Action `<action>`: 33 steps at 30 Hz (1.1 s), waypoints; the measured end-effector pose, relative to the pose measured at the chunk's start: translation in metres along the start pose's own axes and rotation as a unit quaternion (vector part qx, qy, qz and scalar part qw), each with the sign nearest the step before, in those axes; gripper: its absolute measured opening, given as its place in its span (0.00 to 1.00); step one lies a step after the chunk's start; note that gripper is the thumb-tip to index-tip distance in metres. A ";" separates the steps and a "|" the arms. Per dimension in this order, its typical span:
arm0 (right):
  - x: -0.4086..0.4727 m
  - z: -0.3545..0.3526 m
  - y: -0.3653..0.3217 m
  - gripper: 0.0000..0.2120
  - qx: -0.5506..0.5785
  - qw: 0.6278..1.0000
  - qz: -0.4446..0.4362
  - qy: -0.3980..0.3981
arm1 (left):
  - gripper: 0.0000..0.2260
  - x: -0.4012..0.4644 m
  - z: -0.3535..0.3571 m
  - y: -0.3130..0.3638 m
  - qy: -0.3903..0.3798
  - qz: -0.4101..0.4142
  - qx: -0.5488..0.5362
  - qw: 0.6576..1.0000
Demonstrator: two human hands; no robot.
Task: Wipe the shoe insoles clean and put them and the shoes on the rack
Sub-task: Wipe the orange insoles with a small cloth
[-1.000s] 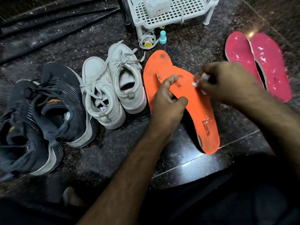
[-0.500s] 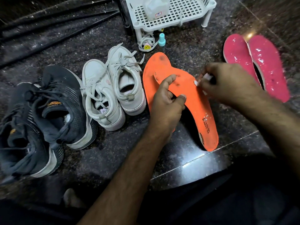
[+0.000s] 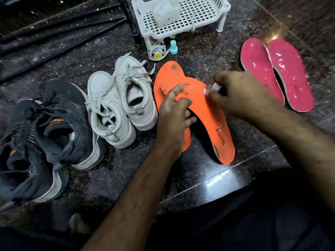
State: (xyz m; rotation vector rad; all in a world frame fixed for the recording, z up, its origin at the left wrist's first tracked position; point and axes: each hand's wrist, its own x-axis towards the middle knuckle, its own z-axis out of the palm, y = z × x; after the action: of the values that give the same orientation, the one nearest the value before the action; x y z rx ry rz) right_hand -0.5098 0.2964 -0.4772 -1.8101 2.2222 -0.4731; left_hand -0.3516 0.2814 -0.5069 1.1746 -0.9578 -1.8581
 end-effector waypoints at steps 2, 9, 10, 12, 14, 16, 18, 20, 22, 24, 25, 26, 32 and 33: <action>-0.008 0.006 -0.017 0.08 0.039 0.998 -0.053 -0.024 | 0.21 0.000 -0.003 0.003 0.015 0.004 0.016 1.000; -0.003 -0.002 -0.008 0.05 0.053 0.998 -0.013 -0.033 | 0.21 0.002 -0.006 0.004 0.036 0.047 0.075 0.995; -0.001 -0.004 -0.003 0.05 0.048 0.999 0.009 -0.021 | 0.21 0.001 -0.006 0.003 0.032 0.050 0.081 0.995; -0.003 -0.007 -0.002 0.06 0.053 0.998 0.018 -0.017 | 0.21 0.000 -0.005 0.005 0.031 0.056 0.091 0.994; -0.008 -0.003 -0.014 0.06 0.070 0.997 -0.023 -0.039 | 0.21 0.000 -0.005 0.006 0.036 0.061 0.092 0.993; -0.015 0.004 -0.027 0.05 0.074 0.992 -0.081 -0.068 | 0.21 0.001 -0.006 0.006 0.045 0.064 0.098 0.992; -0.016 0.005 -0.030 0.05 0.071 0.990 -0.099 -0.077 | 0.21 0.001 -0.006 0.007 0.048 0.060 0.094 0.993; -0.011 0.000 -0.021 0.05 0.078 0.993 -0.062 -0.070 | 0.20 0.001 -0.006 0.006 0.038 0.057 0.086 0.994; -0.004 -0.007 -0.007 0.06 0.066 0.997 -0.007 -0.046 | 0.20 0.000 -0.006 0.005 0.030 0.060 0.083 0.994; -0.001 -0.008 0.000 0.06 0.049 0.998 0.021 -0.029 | 0.20 -0.001 -0.005 0.005 0.031 0.065 0.076 0.995; -0.003 -0.007 -0.002 0.06 0.046 0.998 0.016 -0.029 | 0.20 -0.001 -0.005 0.005 0.033 0.066 0.073 0.995; -0.005 -0.005 -0.007 0.07 0.045 0.998 -0.001 -0.034 | 0.20 0.000 -0.005 0.005 0.038 0.066 0.070 0.995; -0.018 0.004 -0.032 0.05 0.055 0.993 -0.086 -0.066 | 0.20 0.003 -0.008 0.006 0.068 0.066 0.079 0.992; -0.014 0.002 -0.026 0.05 0.054 0.995 -0.063 -0.057 | 0.20 0.002 -0.007 0.007 0.062 0.064 0.076 0.993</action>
State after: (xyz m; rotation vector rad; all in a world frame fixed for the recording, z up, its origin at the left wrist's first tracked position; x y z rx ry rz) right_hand -0.4828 0.3052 -0.4694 -1.8779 1.9778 -0.4923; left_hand -0.3443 0.2750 -0.5042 1.2713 -1.0940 -1.6152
